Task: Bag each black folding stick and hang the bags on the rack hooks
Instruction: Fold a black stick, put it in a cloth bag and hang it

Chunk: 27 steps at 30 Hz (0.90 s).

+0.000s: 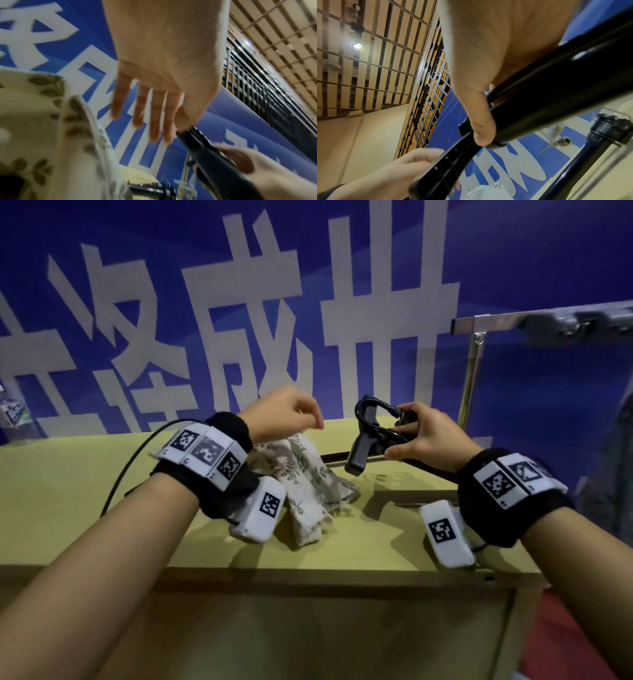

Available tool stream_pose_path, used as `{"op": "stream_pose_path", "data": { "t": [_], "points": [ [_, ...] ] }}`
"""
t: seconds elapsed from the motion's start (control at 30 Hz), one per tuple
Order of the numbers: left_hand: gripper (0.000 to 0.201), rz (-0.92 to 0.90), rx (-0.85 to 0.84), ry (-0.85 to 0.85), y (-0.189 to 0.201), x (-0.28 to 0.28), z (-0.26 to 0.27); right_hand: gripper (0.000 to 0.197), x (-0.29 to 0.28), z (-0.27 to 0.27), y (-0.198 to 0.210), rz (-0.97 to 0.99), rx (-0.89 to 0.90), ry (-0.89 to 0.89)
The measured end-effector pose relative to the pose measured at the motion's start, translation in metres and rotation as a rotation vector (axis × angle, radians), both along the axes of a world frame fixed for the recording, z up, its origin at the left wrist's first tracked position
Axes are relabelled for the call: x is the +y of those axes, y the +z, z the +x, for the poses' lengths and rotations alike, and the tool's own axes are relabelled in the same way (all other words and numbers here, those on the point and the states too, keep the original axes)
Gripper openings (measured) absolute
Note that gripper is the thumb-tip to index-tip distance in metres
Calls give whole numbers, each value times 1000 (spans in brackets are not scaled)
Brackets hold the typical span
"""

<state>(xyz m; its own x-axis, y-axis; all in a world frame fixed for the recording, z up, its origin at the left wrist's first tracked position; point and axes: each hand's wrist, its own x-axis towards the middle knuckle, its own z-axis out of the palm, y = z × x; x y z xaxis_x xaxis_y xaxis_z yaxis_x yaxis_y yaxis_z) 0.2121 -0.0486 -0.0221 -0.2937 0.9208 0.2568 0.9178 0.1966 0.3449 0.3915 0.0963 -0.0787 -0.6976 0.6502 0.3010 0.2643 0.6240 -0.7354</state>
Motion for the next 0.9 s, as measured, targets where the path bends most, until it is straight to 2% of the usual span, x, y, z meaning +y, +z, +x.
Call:
{"op": "stream_pose_path", "data": {
  "t": [0.03,0.07,0.13,0.27,0.33,0.43,0.53,0.6,0.7,0.77,0.9],
  "points": [
    [15,-185,22,-20,-6,2,7,80,-2,1,0,4,-16,5],
    [18,-330,75,-7,-13,5,11,78,-4,1,0,5,-35,15],
    [35,-518,194,62,-31,9,16,73,-10,2,0,-19,-64,58],
    [49,-786,278,170,-63,11,17,70,-21,4,-3,-27,-135,133],
    [39,-824,307,219,-66,6,21,73,-26,4,-7,-3,-185,144],
    [17,-768,371,219,-58,-4,25,78,-30,7,-11,27,-230,141],
    [8,-630,385,249,-47,-11,18,80,-34,10,-10,22,-244,157],
    [20,-473,380,296,-38,-12,13,78,-37,12,-6,10,-253,195],
    [17,-249,282,339,-24,-8,10,70,-42,14,-2,-29,-280,298],
    [16,-172,207,335,-19,-6,11,65,-46,15,-2,-53,-315,369],
    [22,-129,142,260,-19,-4,17,71,-51,11,0,-54,-383,423]
  ]
}}
